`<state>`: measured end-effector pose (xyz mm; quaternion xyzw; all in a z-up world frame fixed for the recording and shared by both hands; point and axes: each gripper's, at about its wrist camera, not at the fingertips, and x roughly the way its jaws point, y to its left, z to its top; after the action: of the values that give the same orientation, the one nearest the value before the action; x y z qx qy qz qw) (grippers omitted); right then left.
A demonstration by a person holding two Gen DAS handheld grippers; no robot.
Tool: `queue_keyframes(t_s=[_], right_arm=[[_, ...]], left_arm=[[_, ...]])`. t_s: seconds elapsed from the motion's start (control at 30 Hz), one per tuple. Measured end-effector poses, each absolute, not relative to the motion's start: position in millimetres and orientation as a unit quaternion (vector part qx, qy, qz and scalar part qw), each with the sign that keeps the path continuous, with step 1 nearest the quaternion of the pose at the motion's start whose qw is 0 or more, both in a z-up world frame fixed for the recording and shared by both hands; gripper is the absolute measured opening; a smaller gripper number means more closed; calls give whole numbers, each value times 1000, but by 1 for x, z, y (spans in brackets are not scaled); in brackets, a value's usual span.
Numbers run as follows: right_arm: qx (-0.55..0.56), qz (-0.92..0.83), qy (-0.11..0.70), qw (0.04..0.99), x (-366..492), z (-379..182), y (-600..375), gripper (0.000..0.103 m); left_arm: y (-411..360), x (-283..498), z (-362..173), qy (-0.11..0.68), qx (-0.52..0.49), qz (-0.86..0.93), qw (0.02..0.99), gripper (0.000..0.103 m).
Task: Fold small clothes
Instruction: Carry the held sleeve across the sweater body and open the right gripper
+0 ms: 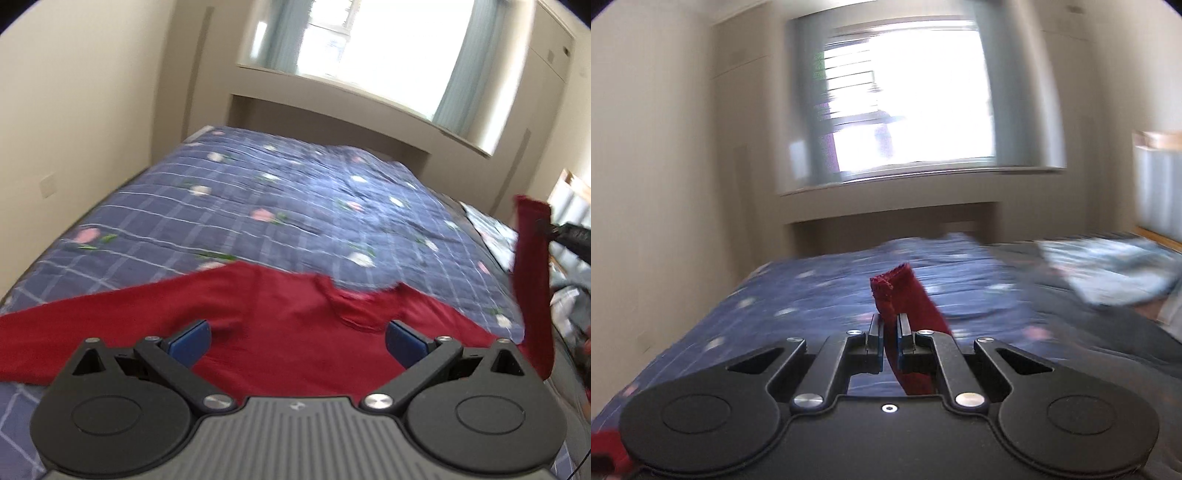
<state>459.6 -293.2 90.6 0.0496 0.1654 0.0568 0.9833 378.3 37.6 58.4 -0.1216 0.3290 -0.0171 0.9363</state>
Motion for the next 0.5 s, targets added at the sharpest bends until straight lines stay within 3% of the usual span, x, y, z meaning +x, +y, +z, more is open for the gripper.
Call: queue_keyframes(t_s=[0.23,0.5], right_arm=[[-19,175,244,954,476,32,-163,6],[-64,217,328,917,456,-48,-105,8]], left_arm=[[93,366,55,313,-143,33,938,103],[121,370,31,325,-159,55,931,103]])
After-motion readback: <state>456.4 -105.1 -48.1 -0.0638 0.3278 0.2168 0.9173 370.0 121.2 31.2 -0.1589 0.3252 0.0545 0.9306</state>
